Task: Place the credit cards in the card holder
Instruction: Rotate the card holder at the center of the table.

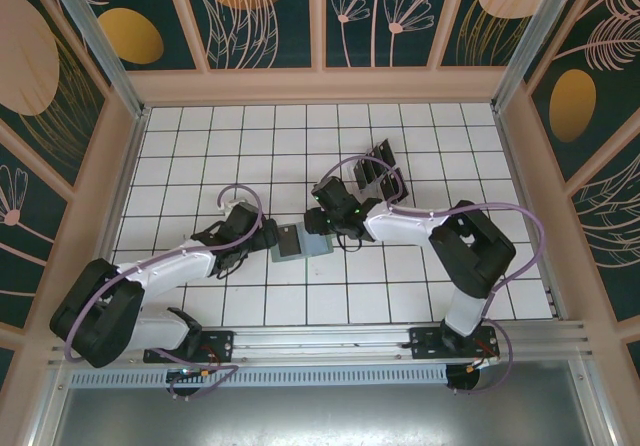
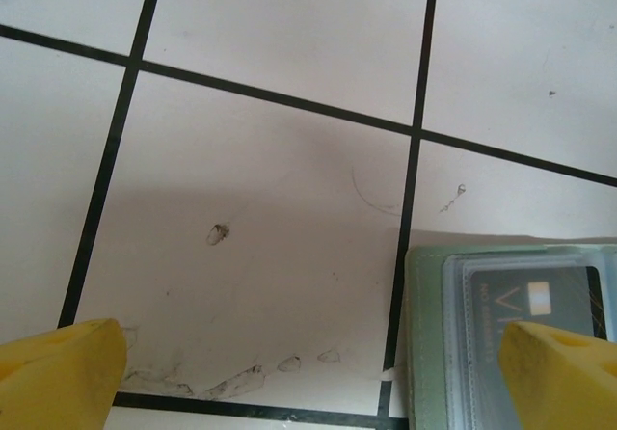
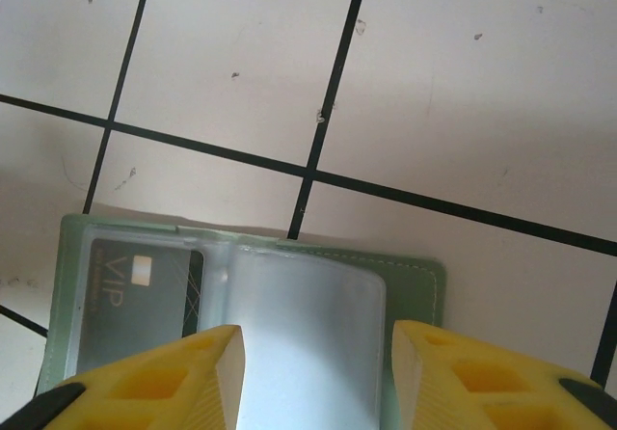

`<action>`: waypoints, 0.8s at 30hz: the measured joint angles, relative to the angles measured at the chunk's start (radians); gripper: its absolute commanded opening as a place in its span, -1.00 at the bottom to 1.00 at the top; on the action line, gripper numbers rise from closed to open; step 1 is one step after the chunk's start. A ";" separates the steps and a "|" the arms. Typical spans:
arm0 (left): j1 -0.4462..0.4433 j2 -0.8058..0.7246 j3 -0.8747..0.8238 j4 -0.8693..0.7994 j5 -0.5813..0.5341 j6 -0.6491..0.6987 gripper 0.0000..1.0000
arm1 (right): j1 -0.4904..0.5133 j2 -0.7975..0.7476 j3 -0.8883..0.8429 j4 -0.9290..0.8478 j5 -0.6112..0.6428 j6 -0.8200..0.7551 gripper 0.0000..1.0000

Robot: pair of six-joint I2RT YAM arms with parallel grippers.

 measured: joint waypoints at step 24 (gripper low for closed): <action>0.000 0.064 -0.002 0.021 0.021 -0.006 0.98 | -0.003 0.016 -0.061 0.027 -0.009 0.040 -0.52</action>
